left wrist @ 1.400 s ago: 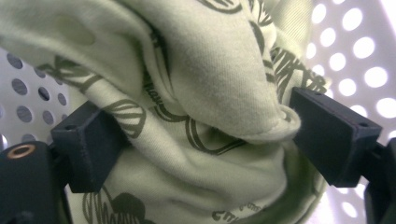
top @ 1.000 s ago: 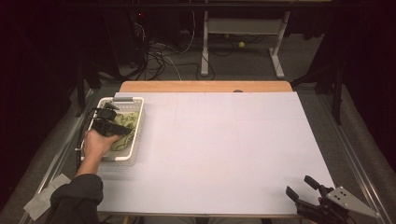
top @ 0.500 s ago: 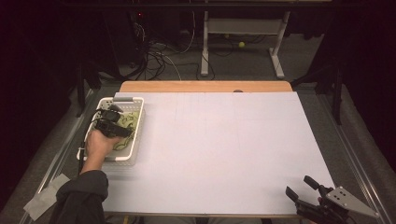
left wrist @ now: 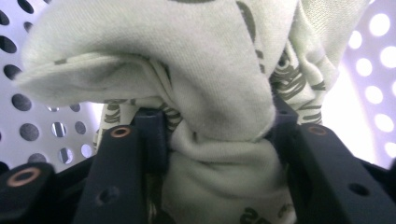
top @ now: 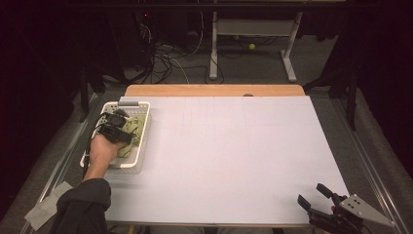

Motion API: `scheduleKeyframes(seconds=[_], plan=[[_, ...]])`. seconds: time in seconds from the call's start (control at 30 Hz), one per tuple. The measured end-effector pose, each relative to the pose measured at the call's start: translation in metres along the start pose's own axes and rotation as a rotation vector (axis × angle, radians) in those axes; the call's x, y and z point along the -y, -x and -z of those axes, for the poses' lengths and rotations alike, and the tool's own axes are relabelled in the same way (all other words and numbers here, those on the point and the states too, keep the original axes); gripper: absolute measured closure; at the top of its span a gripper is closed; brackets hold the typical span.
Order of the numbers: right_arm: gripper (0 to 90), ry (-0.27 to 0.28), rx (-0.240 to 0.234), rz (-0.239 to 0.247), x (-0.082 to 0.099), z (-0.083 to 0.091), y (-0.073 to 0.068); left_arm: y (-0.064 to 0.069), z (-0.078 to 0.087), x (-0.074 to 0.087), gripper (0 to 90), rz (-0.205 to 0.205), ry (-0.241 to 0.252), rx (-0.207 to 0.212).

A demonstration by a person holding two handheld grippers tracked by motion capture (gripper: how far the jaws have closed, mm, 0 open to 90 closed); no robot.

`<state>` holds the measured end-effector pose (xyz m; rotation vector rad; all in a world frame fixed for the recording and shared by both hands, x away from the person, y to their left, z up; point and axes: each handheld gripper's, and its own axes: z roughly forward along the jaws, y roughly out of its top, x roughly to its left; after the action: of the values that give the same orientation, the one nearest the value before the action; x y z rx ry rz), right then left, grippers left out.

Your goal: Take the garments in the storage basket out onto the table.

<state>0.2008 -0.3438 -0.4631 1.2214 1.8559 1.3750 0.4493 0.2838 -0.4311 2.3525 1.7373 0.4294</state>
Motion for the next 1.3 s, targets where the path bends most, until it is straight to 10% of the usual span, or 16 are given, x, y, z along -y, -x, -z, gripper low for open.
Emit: scheduleKeyframes(seconds=[1.3], plan=[[19.8,0.003,-0.003,0.001,0.000,0.000,-0.001,-0.014,0.126,0.008,59.6,-0.014,0.289,0.146]])
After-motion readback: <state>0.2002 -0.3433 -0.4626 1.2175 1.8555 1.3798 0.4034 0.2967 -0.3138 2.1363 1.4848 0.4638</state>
